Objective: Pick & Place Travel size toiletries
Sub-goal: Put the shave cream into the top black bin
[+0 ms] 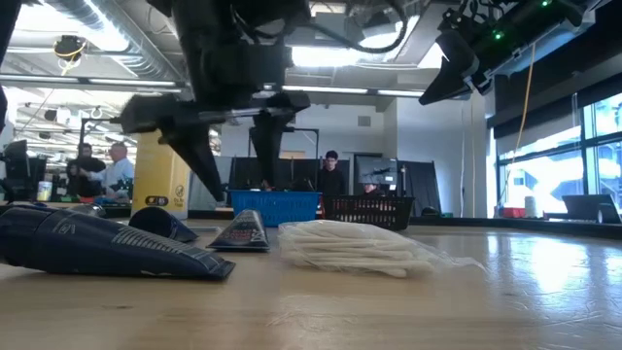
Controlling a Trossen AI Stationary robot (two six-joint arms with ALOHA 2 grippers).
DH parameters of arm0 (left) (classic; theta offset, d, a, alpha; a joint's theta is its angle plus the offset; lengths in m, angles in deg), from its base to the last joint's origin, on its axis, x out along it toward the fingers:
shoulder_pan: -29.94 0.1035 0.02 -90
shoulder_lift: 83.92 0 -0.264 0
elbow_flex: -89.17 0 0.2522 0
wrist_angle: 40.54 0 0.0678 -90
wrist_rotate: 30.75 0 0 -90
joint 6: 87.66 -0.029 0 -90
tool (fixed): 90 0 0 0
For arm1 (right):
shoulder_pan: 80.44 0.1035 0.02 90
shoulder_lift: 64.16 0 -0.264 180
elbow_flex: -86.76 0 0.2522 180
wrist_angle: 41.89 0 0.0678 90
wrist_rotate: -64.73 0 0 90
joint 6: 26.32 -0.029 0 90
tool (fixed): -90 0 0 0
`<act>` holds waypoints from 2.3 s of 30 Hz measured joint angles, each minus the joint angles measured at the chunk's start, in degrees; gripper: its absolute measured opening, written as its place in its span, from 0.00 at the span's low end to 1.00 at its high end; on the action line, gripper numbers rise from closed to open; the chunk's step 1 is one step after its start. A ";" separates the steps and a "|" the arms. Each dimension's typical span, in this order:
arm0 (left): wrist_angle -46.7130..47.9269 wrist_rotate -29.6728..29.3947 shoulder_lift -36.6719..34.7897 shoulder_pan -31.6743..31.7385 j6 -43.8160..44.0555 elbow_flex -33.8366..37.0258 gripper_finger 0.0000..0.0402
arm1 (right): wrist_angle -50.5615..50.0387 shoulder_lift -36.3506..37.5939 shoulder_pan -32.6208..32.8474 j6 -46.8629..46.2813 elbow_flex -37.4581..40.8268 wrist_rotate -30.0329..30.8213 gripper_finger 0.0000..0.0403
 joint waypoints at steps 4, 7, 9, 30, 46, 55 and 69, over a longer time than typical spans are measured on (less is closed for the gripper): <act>-0.34 -0.20 2.31 -0.01 -1.36 -0.26 0.71 | 0.02 0.00 0.00 -0.10 0.00 0.00 0.01; 0.25 0.11 5.03 -0.61 -1.79 -1.51 0.71 | 0.07 0.00 0.00 -0.10 0.00 -0.02 0.01; -0.02 -0.06 7.04 -1.49 -3.51 -2.67 0.71 | 0.04 0.00 0.00 -0.05 0.00 -0.02 0.01; 5.96 0.00 12.02 -2.92 -6.34 -8.44 0.47 | 0.04 -0.02 0.00 0.49 0.00 -0.02 0.01; 6.13 1.00 12.04 -2.88 -5.70 -8.44 0.38 | 0.04 -0.02 0.00 0.51 0.00 -0.02 0.01; 6.27 0.86 12.02 -2.90 -4.71 -8.44 0.38 | 0.04 -0.02 0.00 0.53 0.00 -0.03 0.01; 7.30 1.11 9.84 -2.19 1.21 -8.37 0.38 | 0.04 -0.02 0.01 0.54 0.00 -0.15 0.01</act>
